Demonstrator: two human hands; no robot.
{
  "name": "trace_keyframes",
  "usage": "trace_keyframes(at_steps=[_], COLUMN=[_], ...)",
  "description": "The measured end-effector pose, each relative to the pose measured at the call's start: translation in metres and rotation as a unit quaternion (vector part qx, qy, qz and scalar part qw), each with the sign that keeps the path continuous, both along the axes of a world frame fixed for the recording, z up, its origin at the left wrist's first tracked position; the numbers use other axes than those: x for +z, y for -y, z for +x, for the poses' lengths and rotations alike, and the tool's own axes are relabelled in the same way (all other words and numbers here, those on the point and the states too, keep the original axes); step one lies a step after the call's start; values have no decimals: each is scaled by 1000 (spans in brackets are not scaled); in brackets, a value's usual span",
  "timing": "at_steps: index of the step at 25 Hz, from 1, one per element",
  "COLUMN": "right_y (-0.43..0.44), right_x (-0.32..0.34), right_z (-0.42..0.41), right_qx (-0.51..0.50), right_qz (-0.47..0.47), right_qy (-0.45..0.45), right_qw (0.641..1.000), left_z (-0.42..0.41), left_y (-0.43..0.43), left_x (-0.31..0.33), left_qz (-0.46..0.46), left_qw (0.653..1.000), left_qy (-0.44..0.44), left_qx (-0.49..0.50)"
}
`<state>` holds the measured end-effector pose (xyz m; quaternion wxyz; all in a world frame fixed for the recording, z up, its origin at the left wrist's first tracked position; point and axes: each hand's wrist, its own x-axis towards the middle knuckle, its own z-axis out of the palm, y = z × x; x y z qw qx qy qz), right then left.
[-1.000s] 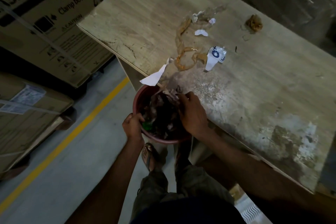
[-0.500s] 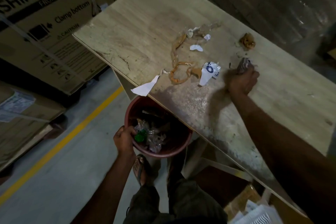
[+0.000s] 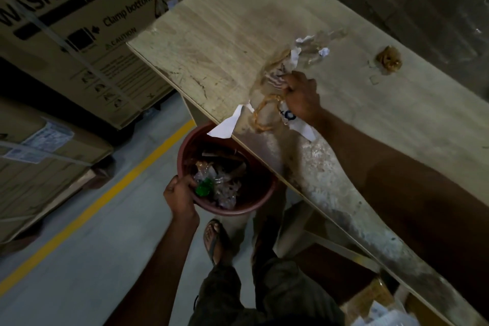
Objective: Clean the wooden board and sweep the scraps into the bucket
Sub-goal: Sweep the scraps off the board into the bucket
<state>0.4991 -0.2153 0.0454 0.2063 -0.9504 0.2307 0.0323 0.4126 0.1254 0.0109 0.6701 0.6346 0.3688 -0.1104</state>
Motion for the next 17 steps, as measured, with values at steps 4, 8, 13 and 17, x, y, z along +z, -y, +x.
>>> trace_keyframes(at_steps=[4, 8, 13, 17], right_y=[-57, -102, -157, -201], right_x=[-4, -3, -7, -7], right_z=[-17, -30, -48, -70], right_qx=[3, 60, 83, 36], right_qz=[35, 17, 26, 174], right_qy=[11, 24, 54, 87], right_qw=[999, 998, 995, 980], left_z=[0, -1, 1, -3], left_y=[1, 1, 1, 2], left_x=[7, 9, 13, 11], left_qz=[1, -6, -15, -18], left_qw=[1000, 999, 999, 999], left_qy=[20, 17, 9, 11], left_qx=[-15, -26, -27, -26])
